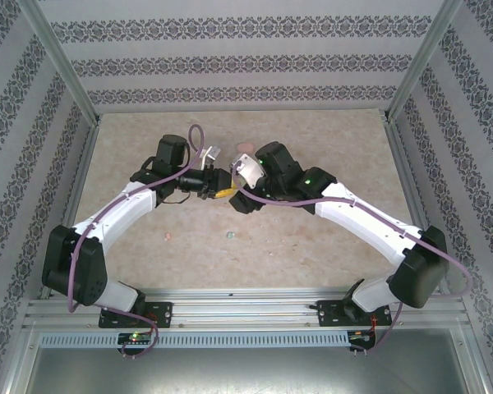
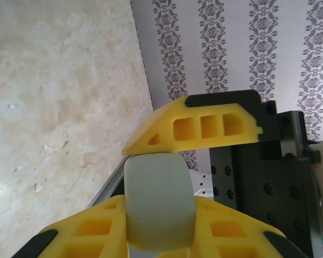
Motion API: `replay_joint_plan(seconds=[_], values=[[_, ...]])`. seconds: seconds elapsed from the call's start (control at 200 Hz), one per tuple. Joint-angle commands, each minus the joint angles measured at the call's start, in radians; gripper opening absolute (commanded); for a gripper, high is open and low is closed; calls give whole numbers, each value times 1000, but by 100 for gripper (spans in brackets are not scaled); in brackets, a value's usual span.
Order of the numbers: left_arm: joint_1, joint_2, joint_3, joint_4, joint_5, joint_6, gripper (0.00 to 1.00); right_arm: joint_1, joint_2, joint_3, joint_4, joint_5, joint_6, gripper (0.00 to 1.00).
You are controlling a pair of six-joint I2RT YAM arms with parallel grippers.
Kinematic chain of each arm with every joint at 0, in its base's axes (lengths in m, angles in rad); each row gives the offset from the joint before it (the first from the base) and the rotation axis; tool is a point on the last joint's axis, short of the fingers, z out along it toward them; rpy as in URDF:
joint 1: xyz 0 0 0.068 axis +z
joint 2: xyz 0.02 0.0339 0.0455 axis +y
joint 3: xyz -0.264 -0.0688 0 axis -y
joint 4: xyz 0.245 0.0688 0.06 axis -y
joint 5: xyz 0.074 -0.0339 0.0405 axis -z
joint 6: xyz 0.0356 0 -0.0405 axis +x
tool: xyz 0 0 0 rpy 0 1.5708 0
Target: Insert wireless bluetooth earbuds into charging case
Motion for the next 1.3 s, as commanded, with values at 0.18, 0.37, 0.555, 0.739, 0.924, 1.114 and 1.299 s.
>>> replay_joint_plan(seconds=[0.18, 0.37, 0.555, 0.739, 0.924, 1.114, 1.299], values=[[40, 34, 7, 292, -116, -124, 13, -162, -144, -48, 106, -108, 451, 64], [45, 18, -12, 424, -167, -199, 12, -222, -155, -111, 252, -189, 717, 65], [46, 0, -42, 617, -178, -341, 10, -243, -105, -109, 385, -283, 894, 67], [43, -7, -66, 751, -189, -459, 10, -256, -55, -92, 523, -361, 1021, 67], [43, -29, -68, 724, -205, -449, 10, -279, -48, -98, 527, -331, 1053, 67], [44, -37, -61, 719, -199, -467, 9, -288, -7, -114, 641, -383, 1118, 59], [42, -36, -60, 709, -221, -478, 9, -288, 26, -122, 765, -446, 1180, 56]])
